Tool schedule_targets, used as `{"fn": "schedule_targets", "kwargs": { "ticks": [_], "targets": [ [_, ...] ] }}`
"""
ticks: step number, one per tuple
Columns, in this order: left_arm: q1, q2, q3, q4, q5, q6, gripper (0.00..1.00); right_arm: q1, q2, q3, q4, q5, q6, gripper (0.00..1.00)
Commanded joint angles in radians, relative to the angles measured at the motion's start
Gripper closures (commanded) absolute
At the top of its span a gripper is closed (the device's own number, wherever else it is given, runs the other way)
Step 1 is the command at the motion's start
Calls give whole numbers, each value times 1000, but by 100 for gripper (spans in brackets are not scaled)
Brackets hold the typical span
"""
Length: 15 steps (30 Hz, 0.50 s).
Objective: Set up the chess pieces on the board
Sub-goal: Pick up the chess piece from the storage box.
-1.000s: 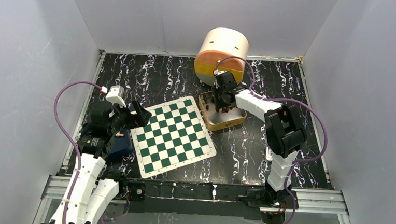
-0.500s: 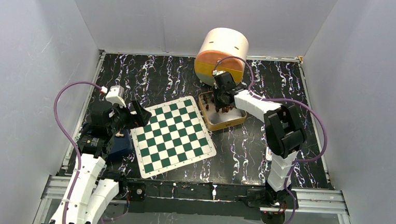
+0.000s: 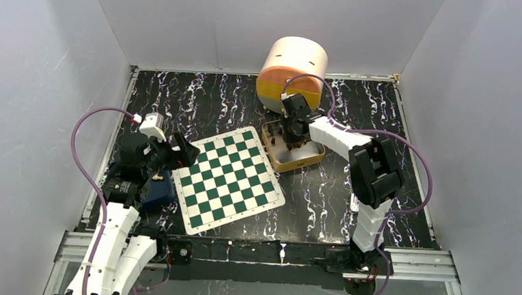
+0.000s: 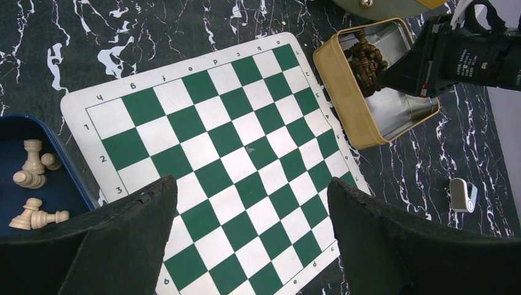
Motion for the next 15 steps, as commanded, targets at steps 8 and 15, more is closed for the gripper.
{"fn": "schedule_targets", "kwargs": {
  "ticks": [8, 15],
  "targets": [
    [-4, -12, 6, 5, -1, 7, 12, 2, -83, 87, -37, 29, 13, 89],
    [-5, -14, 5, 6, -3, 6, 12, 2, -92, 121, -77, 37, 19, 89]
  ]
}}
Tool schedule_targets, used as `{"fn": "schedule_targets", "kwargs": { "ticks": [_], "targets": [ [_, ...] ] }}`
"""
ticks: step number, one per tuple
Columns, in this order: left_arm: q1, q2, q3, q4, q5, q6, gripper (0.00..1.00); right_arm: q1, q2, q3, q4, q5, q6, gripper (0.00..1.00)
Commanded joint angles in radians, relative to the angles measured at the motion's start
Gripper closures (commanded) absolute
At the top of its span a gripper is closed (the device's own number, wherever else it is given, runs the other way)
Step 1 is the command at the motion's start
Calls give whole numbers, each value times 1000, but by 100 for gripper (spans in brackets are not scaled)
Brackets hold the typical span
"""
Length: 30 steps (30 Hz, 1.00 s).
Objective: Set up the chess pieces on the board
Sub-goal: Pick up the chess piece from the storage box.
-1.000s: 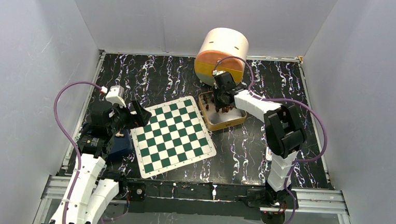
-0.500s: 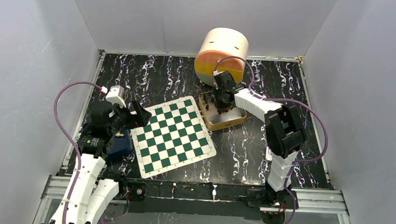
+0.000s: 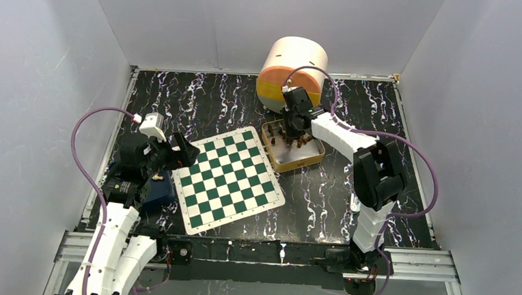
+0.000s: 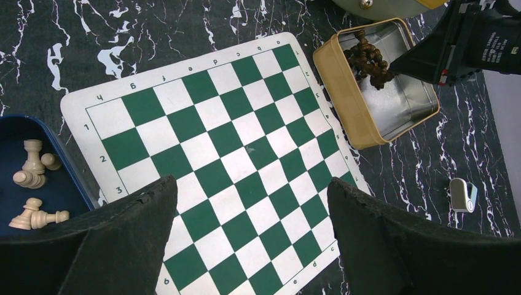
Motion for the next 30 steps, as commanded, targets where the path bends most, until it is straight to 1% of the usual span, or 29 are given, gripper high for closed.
{"fn": "schedule_targets", "kwargs": {
  "ticks": [1, 9, 14, 19, 24, 28, 30],
  "targets": [
    [-5, -13, 6, 6, -3, 6, 12, 2, -68, 66, -33, 18, 18, 89],
    [-4, -9, 5, 5, -5, 6, 12, 3, -84, 95, -77, 18, 28, 90],
    [-4, -7, 5, 6, -3, 6, 12, 7, -123, 107, -96, -17, 35, 90],
    [-4, 1, 5, 7, 2, 4, 12, 8, -166, 79, -69, -7, 34, 91],
    [-4, 8, 5, 8, 5, 4, 13, 9, -185, 73, -56, -41, 37, 92],
    [-4, 9, 3, 9, 4, 3, 13, 8, -194, 51, -16, -42, 39, 92],
    [-4, 12, 4, 11, 10, 1, 13, 7, -193, 61, -22, -38, 40, 93]
  ]
}}
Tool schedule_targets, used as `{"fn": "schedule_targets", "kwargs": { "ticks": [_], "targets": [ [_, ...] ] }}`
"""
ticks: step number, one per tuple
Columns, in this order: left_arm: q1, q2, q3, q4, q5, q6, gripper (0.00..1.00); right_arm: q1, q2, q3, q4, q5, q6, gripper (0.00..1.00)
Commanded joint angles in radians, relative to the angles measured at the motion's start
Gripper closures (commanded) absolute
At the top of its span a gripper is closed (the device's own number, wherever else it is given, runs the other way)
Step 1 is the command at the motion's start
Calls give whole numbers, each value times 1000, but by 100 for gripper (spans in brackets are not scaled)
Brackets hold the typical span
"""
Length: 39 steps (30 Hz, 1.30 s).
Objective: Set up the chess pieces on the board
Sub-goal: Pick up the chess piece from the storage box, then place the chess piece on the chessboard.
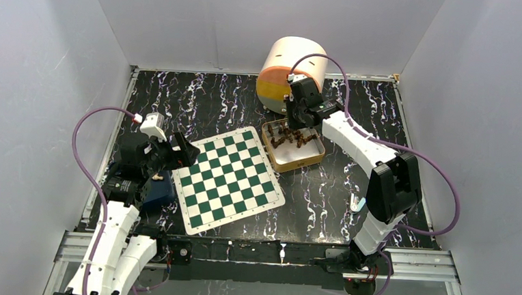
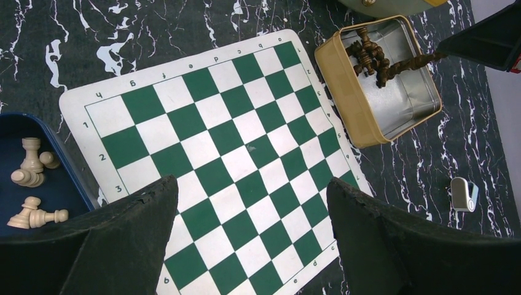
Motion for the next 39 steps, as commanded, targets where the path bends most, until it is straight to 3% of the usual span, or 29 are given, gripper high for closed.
{"fn": "schedule_targets", "kwargs": {
  "ticks": [1, 5, 10, 13, 19, 26, 30, 35, 39],
  "targets": [
    [-4, 1, 2, 11, 15, -2, 13, 4, -49, 15, 53, -13, 16, 93],
    [-5, 16, 6, 20, 54, -81, 15, 4, -100, 1, 80, -56, 43, 94],
    [-4, 53, 30, 93, 193, -393, 17, 3, -159, -22, 112, -124, 99, 94],
    [-4, 66, 30, 123, 203, -533, 23, 3, -200, -43, 150, -183, 136, 95],
    [-4, 138, 83, 152, 262, -662, 27, 4, -309, -108, 268, -351, 260, 95],
    [-11, 217, 156, 263, 369, -768, 29, 4, -413, -271, 546, -516, 529, 96],
    [-24, 240, 139, 417, 393, -892, 31, 4, -414, -327, 666, -587, 647, 96],
    [-54, 289, -14, 800, 415, -1162, 38, 4, -417, -366, 775, -651, 739, 96],
    [-104, 309, -42, 816, 378, -1160, 39, 4, -431, -403, 840, -637, 795, 96]
  ]
}}
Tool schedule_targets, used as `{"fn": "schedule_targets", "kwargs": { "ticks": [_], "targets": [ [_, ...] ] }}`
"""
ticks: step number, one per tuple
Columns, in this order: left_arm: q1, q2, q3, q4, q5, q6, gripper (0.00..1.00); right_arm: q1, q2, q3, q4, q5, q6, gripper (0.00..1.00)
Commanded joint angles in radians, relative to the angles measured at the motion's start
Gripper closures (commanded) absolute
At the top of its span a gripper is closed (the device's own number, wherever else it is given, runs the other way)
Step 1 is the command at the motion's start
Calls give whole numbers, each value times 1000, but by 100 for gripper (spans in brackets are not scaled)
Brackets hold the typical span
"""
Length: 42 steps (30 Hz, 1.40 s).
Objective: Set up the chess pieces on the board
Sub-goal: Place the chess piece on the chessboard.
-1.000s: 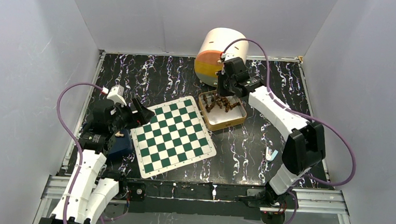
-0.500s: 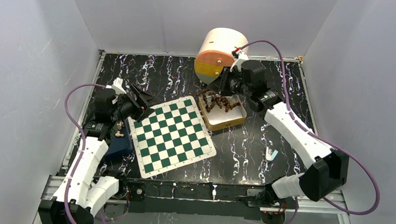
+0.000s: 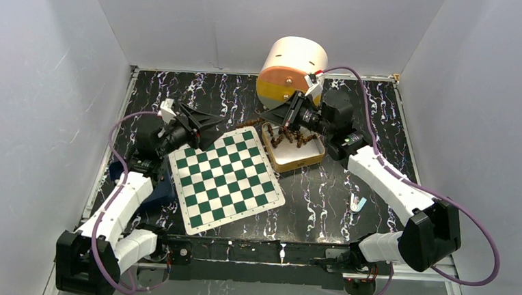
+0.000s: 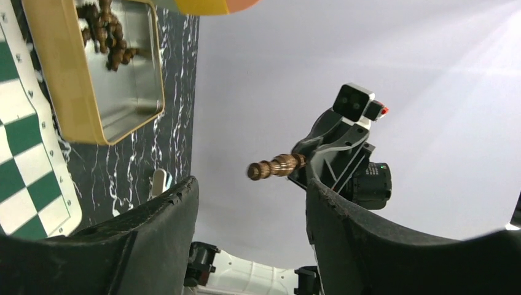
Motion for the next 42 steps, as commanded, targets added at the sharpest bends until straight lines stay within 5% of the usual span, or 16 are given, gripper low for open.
{"fn": "schedule_targets", "kwargs": {
  "ticks": [1, 21, 33, 42],
  "targets": [
    [-54, 11, -28, 149, -8, -92, 38, 3, -30, -18, 169, -35, 102, 96],
    [-162, 86, -58, 334, -112, -195, 39, 4, -1, -84, 325, -96, 240, 96],
    [-168, 42, -94, 352, -123, -237, 61, 3, 10, -88, 326, -98, 244, 96],
    [-169, 30, -128, 352, -126, -239, 66, 4, 18, -96, 286, -79, 225, 96]
  ]
}}
